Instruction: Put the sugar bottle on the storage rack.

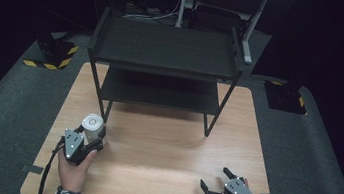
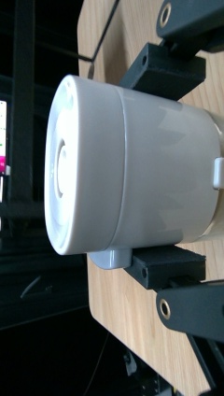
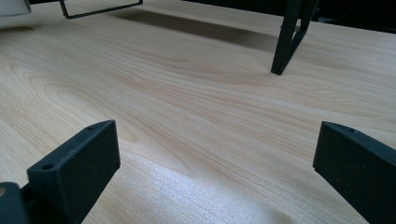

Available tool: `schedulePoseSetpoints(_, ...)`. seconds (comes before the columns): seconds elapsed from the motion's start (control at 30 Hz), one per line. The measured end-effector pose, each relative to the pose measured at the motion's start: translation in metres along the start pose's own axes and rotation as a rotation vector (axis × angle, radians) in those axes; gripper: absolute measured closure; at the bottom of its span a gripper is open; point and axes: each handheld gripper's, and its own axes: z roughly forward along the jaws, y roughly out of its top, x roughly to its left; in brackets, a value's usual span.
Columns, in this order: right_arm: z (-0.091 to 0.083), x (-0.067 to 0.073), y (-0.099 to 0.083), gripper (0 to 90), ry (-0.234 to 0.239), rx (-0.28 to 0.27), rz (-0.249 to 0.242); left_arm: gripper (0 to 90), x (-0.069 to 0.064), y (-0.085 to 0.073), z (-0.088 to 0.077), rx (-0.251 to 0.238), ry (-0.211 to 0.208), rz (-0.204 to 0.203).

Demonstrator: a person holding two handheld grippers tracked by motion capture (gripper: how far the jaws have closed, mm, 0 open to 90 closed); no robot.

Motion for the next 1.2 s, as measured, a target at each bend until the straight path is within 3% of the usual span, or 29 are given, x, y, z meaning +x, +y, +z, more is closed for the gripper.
schedulePoseSetpoints(0.3, 0.000, 0.000, -0.001, 0.3, 0.001, -0.004, 0.001, 30.8, -0.028, 0.014, 0.005, -0.005, -0.045, -0.012)
schedulePoseSetpoints(0.53, 0.000, -0.001, -0.001, 0.3, 0.004, -0.006, 0.000, 30.9, -0.044, 0.032, 0.012, 0.001, -0.074, 0.011)
schedulePoseSetpoints(0.7, -0.001, -0.001, -0.001, 0.3, 0.006, -0.007, 0.001, 30.9, -0.058, 0.054, 0.016, -0.005, -0.085, 0.025)
schedulePoseSetpoints(0.97, -0.001, -0.002, -0.002, 0.3, 0.009, -0.009, 0.003, 30.9, -0.075, 0.091, 0.028, -0.058, -0.093, 0.041)
schedulePoseSetpoints(1.2, -0.001, -0.002, -0.002, 0.3, 0.011, -0.010, 0.001, 30.9, -0.082, 0.113, 0.043, -0.091, -0.085, 0.022)
